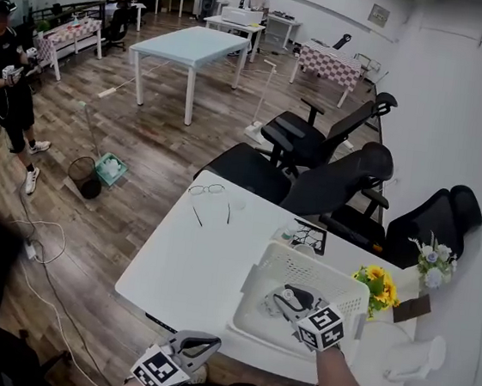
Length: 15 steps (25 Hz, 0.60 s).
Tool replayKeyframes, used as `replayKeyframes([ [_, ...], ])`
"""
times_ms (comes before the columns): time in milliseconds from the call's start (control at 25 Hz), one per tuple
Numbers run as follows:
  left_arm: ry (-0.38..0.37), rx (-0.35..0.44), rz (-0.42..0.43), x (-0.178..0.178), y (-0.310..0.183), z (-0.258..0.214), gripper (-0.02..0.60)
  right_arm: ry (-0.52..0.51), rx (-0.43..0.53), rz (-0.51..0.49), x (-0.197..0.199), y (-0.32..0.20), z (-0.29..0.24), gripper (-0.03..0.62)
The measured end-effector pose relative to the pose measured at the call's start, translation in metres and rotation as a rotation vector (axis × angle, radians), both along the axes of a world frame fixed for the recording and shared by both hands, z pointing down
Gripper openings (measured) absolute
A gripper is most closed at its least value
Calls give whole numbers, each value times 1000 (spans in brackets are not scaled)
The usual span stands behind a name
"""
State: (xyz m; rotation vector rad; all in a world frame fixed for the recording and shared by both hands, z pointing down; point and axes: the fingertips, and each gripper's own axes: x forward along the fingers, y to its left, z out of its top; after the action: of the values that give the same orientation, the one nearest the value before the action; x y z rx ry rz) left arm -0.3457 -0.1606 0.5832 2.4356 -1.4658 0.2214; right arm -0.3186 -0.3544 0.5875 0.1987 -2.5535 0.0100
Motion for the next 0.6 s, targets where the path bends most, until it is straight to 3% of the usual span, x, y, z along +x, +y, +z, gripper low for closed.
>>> replayKeyframes([
  [600,-5,2,18,4,4,-3,11,-12,2,-8,1,2,-8,163],
])
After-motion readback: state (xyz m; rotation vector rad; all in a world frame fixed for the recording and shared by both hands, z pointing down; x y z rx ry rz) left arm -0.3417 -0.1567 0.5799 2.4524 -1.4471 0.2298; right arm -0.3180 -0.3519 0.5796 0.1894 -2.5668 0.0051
